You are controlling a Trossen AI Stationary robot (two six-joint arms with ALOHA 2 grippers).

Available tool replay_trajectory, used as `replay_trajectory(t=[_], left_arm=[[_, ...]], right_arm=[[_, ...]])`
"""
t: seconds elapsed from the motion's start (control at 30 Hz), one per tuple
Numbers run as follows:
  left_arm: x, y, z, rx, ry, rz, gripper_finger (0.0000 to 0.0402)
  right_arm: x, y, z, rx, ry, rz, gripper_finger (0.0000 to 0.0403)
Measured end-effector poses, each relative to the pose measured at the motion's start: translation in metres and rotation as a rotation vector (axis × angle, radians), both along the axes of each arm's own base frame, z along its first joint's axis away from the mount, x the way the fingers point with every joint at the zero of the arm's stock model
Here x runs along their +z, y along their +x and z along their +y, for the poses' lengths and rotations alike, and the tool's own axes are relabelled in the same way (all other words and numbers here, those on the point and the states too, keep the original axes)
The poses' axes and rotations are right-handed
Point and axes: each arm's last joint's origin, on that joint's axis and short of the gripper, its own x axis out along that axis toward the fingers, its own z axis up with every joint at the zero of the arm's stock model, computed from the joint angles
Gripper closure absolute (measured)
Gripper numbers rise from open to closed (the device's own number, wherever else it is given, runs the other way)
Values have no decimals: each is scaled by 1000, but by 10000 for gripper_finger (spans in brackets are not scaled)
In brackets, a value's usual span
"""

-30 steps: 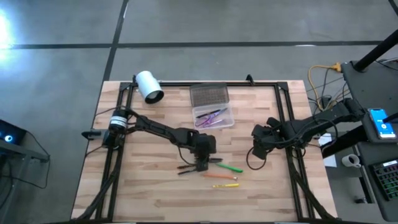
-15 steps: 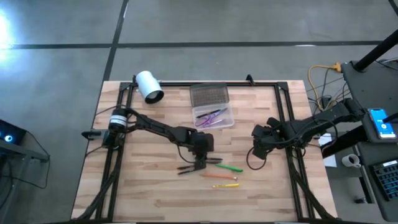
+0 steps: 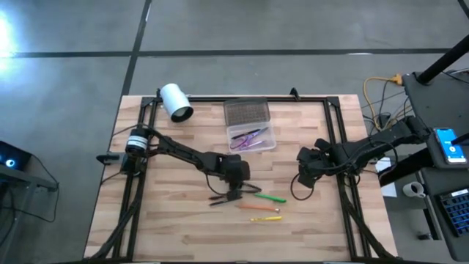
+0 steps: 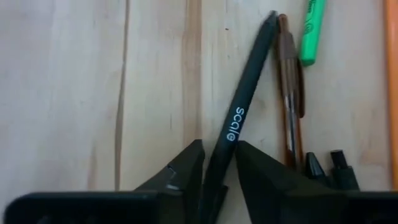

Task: Pick & place school supplies into a supply box
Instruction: Put the top black pen into the supply box

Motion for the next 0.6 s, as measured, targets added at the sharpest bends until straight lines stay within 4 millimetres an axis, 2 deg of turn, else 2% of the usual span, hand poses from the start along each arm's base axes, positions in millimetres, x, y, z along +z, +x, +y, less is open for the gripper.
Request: replay_trajectory(t=[0.3, 0.47, 0.6], left_arm=[[-1, -1, 1, -57, 71, 4, 385], [3, 3, 9, -38, 81, 9, 389], [17, 13, 19, -13, 107, 12, 390]], right_arm=[[0, 0, 0, -3, 0, -1, 266], [0, 0, 0, -26, 6, -8, 266], [1, 0, 0, -46, 7, -19, 266]])
